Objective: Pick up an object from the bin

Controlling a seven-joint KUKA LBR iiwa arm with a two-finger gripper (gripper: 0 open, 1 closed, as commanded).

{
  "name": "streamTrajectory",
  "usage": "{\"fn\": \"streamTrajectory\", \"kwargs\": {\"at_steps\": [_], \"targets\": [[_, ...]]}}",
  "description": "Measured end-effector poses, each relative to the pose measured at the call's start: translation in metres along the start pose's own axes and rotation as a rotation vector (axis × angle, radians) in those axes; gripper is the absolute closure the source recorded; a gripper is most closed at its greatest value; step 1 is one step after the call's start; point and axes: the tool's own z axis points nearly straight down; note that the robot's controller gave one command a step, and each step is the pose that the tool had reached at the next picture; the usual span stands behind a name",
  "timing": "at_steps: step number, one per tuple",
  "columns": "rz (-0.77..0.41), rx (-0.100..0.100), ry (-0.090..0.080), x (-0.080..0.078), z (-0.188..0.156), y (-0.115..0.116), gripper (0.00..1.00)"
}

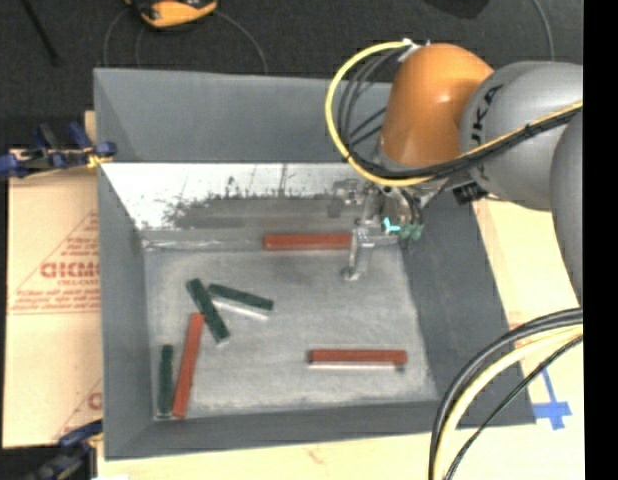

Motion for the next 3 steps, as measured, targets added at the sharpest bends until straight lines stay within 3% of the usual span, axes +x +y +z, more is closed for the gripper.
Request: {"fn": "streamTrajectory", "kwargs": {"at_steps": [1,2,3], "targets": [[0.000,0.001,-0.008,-0.002,-0.005,0.000,0.00],[0.036,-0.001,-0.009,0.078,0.057,-0.013,0.00],[-0.223,0.000,-0.002,0.120,0.037,-0.008,0.00]]}}
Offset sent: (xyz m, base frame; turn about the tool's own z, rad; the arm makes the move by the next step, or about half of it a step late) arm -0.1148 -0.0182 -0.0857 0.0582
